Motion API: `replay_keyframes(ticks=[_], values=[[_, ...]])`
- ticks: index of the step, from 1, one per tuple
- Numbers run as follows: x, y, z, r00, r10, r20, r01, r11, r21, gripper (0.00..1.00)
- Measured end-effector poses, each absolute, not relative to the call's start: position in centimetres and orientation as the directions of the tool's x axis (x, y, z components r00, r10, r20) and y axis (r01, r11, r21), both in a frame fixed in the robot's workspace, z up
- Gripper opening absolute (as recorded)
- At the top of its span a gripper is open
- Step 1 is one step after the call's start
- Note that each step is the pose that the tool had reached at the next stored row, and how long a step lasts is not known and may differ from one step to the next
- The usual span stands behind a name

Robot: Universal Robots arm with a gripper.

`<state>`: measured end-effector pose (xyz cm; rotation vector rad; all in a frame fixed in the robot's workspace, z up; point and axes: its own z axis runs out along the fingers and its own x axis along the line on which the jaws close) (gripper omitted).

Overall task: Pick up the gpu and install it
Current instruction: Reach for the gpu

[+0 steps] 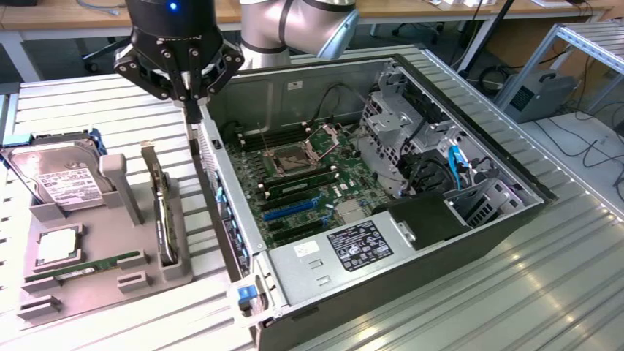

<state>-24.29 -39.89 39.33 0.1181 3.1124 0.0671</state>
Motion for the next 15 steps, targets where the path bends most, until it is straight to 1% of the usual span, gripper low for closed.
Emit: replay_keyframes(ticks=[15], values=[[-25.14,-39.89,39.33,-0.997,0.076,-0.024,0.075,0.996,0.044,0.11]])
